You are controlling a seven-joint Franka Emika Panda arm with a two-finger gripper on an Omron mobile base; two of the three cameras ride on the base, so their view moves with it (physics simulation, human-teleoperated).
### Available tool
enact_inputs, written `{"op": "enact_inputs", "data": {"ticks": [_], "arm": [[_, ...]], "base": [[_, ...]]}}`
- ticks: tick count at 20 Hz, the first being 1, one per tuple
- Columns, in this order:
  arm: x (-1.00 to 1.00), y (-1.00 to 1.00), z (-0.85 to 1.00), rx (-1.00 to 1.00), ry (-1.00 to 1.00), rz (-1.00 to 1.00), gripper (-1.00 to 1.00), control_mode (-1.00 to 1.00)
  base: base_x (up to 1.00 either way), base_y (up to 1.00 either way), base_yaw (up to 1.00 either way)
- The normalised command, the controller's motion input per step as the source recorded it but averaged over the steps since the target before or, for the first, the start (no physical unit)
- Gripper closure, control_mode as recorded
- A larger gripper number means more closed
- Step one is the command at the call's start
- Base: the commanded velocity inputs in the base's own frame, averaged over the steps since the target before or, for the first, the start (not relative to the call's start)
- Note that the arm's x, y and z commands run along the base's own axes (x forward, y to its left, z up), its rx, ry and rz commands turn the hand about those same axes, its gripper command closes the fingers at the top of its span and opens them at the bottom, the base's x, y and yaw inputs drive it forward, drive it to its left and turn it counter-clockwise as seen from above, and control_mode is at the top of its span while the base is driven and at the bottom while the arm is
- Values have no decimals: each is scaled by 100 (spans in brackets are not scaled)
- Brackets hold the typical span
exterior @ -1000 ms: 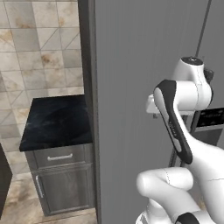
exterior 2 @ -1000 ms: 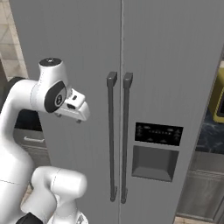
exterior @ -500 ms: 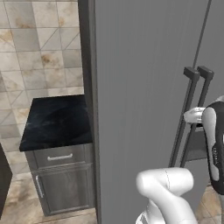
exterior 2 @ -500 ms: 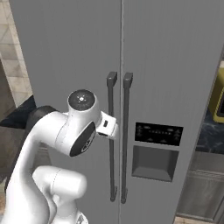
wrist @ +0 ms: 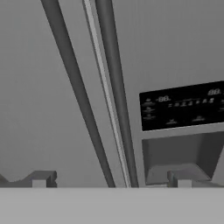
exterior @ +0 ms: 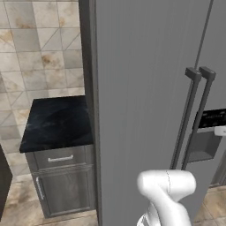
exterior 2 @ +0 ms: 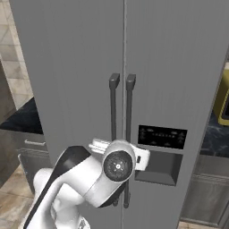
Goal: Open the freezer door, pick up the ice cube tray from the freezer, and place it on the dining counter.
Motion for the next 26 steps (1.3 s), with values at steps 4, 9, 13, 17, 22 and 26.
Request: {"op": "enact_inputs", "data": {"ticks": [4,9,13,17,22,26], "arm": [[34,-20,-25,0,-39,3,-100,-100],[31,0,-28,0,-45,5,-100,-100],[28,0,-8,0,-45,3,-100,-100],[38,0,0,0,-30,1,-100,-100],[37,0,0,0,-9,2,-100,-100],[27,0,2,0,0,3,-100,-100]], "base": [[0,0,0],[0,0,0],[0,0,0],[0,0,0],[0,0,0],[0,0,0]]}}
